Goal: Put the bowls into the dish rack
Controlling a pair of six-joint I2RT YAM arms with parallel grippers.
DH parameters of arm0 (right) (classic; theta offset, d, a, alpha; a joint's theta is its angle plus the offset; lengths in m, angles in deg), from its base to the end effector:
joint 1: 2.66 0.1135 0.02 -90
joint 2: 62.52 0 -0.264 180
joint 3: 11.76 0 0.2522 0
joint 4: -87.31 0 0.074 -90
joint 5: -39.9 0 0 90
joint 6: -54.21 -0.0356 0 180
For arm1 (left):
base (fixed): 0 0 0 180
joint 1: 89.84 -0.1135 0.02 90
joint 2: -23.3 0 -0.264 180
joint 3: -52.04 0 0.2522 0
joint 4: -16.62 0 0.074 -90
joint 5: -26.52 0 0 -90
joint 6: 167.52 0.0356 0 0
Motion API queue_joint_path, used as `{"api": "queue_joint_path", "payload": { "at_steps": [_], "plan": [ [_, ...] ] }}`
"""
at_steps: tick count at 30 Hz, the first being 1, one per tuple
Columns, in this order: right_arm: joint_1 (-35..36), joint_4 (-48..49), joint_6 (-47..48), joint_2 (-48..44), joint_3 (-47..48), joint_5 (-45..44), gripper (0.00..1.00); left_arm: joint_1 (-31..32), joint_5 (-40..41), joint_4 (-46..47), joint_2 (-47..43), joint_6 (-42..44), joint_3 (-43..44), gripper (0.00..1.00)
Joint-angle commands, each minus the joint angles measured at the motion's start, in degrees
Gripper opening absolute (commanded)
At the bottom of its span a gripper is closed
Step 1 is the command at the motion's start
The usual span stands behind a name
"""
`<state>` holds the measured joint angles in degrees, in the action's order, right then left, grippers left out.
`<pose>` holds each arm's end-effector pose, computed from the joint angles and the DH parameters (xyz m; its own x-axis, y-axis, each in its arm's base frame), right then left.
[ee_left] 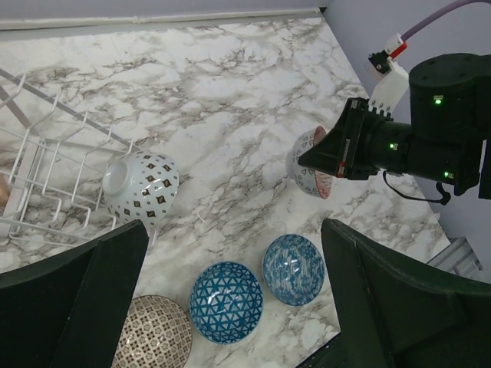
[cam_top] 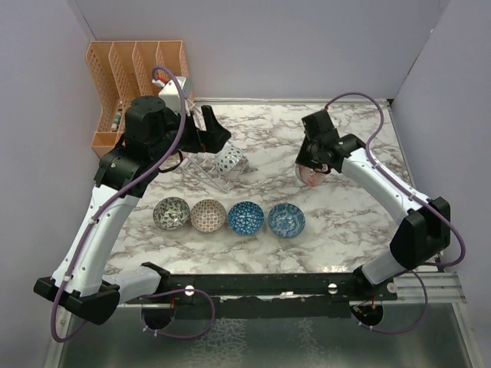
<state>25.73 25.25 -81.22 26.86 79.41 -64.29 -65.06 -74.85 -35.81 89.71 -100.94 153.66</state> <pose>0.2883 0.1459 0.2911 -0.7883 0.3590 -0.4997 0.2958 0.9332 0.2039 0.2008 -0.1004 0.4686 -0.4779 -0.2086 -0.8533 0.4271 0.7937 -0.4332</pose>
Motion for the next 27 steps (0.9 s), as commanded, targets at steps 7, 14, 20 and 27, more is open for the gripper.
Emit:
{"api": "queue_joint_path", "payload": {
  "at_steps": [7, 14, 20, 27],
  "plan": [
    [0.0, 54.1, -10.5, -7.9, -9.2, 28.9, 0.01, 0.1, 5.4, -0.7, 0.8, 1.7, 11.8, 0.99],
    [0.1, 88.2, -26.6, 0.8, -11.0, 41.1, 0.01, 0.1, 4.7, -0.3, 1.2, 1.5, 12.2, 0.99],
    [1.5, 110.0, -39.6, 10.4, -13.3, 39.3, 0.01, 0.1, 4.5, -0.3, 0.7, 1.6, 11.2, 0.99],
    [5.5, 122.7, -46.4, 19.3, -12.8, 32.5, 0.01, 0.1, 4.5, -0.7, 0.4, 1.8, 10.6, 0.99]
  ]
}}
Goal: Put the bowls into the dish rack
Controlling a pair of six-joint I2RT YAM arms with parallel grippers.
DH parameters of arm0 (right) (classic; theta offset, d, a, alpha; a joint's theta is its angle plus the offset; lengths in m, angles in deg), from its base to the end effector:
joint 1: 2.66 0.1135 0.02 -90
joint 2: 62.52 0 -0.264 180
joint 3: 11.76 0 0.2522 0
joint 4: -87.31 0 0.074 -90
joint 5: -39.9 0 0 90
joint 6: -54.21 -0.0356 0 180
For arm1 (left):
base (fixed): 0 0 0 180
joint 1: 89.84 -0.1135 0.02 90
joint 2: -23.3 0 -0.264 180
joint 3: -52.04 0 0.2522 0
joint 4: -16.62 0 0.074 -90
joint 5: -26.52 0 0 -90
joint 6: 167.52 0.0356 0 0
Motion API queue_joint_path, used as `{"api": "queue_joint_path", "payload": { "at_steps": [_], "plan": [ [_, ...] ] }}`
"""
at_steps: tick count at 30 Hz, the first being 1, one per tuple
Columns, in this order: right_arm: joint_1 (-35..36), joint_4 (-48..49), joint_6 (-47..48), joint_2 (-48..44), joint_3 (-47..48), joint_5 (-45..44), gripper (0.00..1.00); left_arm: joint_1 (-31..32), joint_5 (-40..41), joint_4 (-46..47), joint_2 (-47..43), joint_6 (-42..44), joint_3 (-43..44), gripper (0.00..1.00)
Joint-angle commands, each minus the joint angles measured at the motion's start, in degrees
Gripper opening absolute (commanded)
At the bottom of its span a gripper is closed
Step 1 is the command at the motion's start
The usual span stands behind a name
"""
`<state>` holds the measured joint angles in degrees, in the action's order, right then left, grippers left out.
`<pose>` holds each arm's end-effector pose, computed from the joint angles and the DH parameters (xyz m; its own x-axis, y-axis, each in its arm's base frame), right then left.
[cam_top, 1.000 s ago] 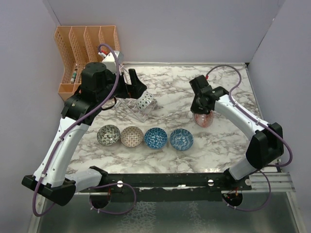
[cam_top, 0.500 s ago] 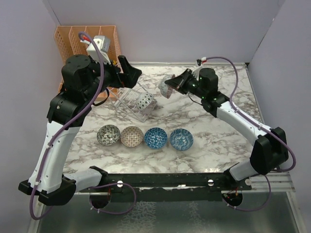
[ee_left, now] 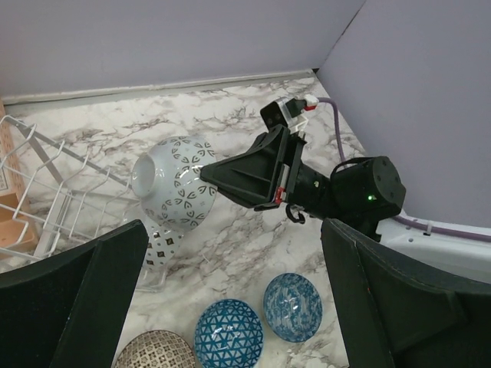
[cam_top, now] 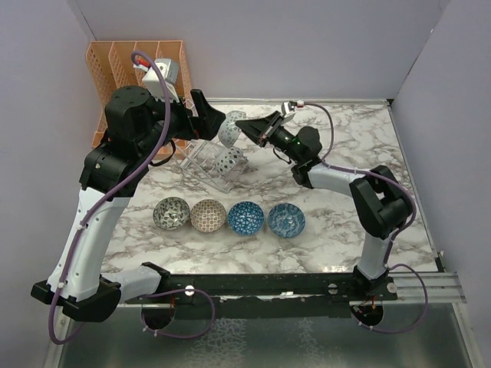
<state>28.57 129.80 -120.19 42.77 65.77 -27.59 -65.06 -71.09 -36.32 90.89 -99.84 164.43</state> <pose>0.3488 0.2274 0.2779 -0.7706 0.6080 -0.1913 -0.2940 -0.0728 0.9530 0.1855 -0.0908 0.5198 -0.3219 -0.2660 -0.9086 0.4456 0.8042 -0.3933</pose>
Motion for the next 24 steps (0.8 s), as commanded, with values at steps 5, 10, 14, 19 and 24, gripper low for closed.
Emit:
{"api": "queue_joint_path", "payload": {
  "at_steps": [5, 10, 14, 19, 24],
  "plan": [
    [5.3, 22.0, -10.2, 8.0, 1.2, -8.5, 0.01, 0.1, 0.6, -0.4, -0.8, 0.9, -0.5, 0.99],
    [6.3, 26.8, -11.4, 11.0, -0.6, -12.1, 0.01, 0.1, 0.6, -0.6, -1.0, 1.1, -1.0, 0.99],
    [6.4, 27.5, -12.1, 13.4, 0.6, -12.2, 0.01, 0.1, 0.5, -0.5, -1.0, 1.1, -1.5, 0.99],
    [6.7, 24.5, -11.7, 13.2, -0.5, -13.9, 0.01, 0.1, 0.4, -0.3, -1.0, 1.2, -1.8, 0.99],
    [7.0, 28.0, -15.3, 16.6, -1.6, -14.6, 0.01, 0.2, 0.4, -0.5, -1.1, 1.3, -2.2, 0.99]
  ]
}}
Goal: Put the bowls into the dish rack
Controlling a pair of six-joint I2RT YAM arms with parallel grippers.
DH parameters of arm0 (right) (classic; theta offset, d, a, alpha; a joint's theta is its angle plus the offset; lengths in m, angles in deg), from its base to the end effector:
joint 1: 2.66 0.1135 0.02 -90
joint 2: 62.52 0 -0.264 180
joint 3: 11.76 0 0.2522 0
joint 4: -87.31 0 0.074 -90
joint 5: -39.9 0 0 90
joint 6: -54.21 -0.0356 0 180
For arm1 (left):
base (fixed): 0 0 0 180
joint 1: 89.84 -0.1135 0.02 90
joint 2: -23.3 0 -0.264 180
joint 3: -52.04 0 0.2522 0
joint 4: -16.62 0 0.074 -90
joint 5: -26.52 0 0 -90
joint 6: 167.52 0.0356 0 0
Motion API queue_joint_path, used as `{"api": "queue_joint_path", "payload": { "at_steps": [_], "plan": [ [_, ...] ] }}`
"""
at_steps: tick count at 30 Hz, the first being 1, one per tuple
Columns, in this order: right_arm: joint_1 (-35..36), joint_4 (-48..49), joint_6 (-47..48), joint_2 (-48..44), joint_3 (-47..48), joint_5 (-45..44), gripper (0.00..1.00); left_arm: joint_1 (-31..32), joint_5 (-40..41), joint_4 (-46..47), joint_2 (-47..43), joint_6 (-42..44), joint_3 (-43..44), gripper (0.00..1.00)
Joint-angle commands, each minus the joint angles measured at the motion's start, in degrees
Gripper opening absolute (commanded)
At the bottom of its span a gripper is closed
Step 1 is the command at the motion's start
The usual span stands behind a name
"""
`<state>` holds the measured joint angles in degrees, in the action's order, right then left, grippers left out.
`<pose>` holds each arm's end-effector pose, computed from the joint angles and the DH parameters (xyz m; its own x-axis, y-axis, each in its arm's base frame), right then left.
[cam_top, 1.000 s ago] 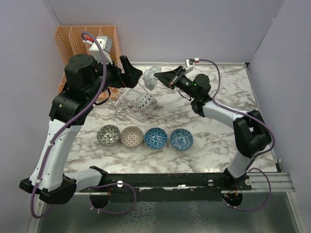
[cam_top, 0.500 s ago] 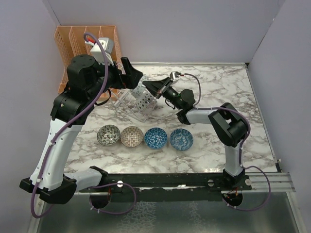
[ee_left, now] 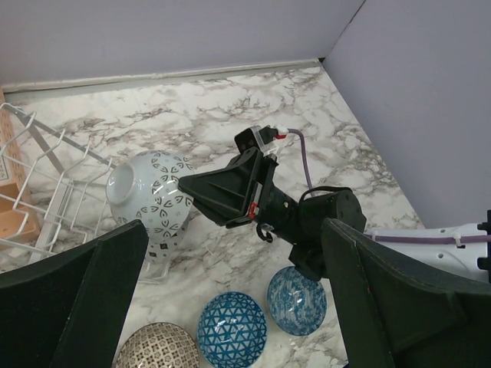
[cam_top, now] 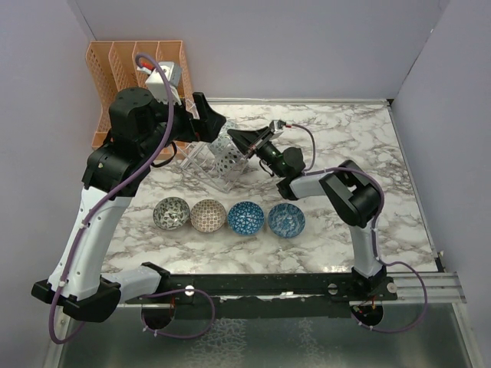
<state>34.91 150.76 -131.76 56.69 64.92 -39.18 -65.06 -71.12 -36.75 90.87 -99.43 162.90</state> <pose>0.3418 0.2715 0.2124 -0.7644 0.6441 0.0299 -0.2046 -0.2863 0.9360 0.1891 -0.0925 0.5113 -0.3468 -0.2473 -0.9048 0.4364 0.8113 -0.3890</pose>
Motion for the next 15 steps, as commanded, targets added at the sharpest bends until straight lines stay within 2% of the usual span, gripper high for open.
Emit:
{"api": "queue_joint_path", "payload": {
  "at_steps": [1, 15],
  "plan": [
    [0.9, 7.1, -4.2, 3.1, -0.9, -3.2, 0.01, 0.1, 0.5, -0.1, -1.1, 0.9, -0.7, 0.99],
    [1.6, 7.5, -5.3, 7.5, -1.1, -2.0, 0.02, 0.1, 0.2, 0.2, -1.0, 0.9, -1.0, 0.99]
  ]
}}
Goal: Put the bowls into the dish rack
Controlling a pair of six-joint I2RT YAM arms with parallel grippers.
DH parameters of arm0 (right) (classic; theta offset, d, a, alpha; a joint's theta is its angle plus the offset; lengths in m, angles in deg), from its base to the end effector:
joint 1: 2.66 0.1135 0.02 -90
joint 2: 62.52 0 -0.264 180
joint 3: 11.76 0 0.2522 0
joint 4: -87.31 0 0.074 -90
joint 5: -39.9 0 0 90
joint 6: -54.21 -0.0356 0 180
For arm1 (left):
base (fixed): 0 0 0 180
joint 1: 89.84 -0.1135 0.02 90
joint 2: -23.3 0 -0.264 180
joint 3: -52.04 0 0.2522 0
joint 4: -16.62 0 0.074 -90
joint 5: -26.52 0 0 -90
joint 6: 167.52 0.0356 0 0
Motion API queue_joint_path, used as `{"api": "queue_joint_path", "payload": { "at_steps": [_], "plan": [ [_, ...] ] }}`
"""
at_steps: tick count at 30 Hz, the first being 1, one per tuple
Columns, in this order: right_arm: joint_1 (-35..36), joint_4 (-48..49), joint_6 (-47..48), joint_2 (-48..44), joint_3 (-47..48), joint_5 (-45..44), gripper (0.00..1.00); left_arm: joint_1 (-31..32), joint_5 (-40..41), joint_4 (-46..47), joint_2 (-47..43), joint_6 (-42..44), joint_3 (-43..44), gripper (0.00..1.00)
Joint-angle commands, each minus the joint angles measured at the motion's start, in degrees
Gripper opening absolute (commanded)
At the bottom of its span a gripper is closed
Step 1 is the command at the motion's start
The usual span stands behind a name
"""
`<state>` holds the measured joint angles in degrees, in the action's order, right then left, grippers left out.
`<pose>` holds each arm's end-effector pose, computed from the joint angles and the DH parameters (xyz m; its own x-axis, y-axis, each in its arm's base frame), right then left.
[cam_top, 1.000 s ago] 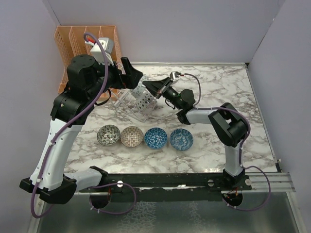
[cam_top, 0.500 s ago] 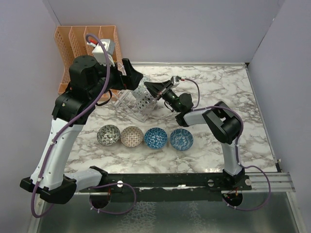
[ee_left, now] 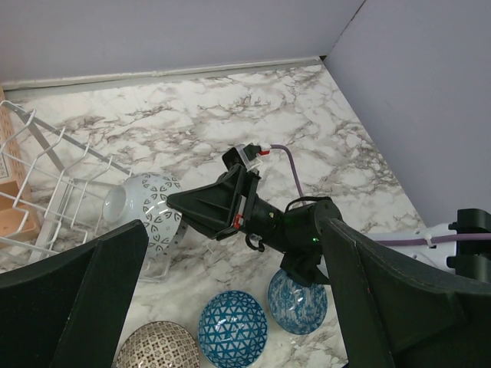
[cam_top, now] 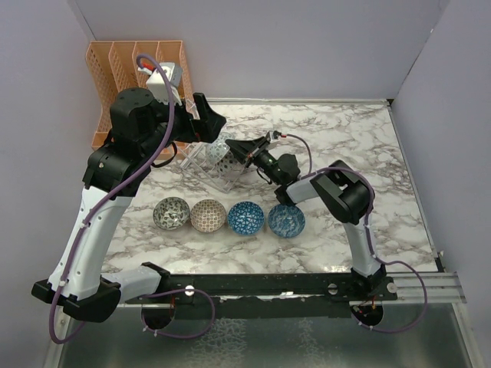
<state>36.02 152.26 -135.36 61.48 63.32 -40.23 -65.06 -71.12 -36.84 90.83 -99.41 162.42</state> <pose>0.3383 0.2786 0.1724 -0.7698 0.6282 0.1131 -0.0888 -0.2809 0.9556 0.1900 -0.0929 0.5089 -0.3542 -0.2435 -0.9029 0.4332 0.8129 -0.3892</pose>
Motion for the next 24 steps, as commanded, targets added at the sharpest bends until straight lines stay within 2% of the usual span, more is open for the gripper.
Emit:
{"api": "queue_joint_path", "payload": {
  "at_steps": [1, 10, 11, 13, 17, 24],
  "plan": [
    [0.4, 6.2, -1.9, 3.5, 0.9, -0.6, 0.02, 0.1, 0.1, 0.3, -1.0, 0.8, -0.5, 0.99],
    [0.4, 6.5, -2.0, 7.8, 4.9, 0.9, 0.08, 0.1, 0.0, 0.4, -0.9, 1.0, -0.1, 0.99],
    [0.4, 4.5, -1.3, 6.6, 4.8, 0.8, 0.15, 0.1, 0.1, 0.5, -1.0, 1.1, 0.0, 0.99],
    [0.3, 3.6, -1.1, 6.1, 4.7, 0.8, 0.20, 0.1, 0.2, 0.5, -1.0, 1.2, 0.0, 0.99],
    [0.4, 1.8, -0.9, 4.7, 3.9, 1.0, 0.34, 0.2, 0.5, 0.5, -1.1, 1.3, 0.0, 0.99],
    [0.3, -1.3, -0.8, 2.0, 1.9, 1.2, 0.42, 0.2, 1.3, 0.2, -1.2, 1.4, 0.2, 0.99]
  ]
}}
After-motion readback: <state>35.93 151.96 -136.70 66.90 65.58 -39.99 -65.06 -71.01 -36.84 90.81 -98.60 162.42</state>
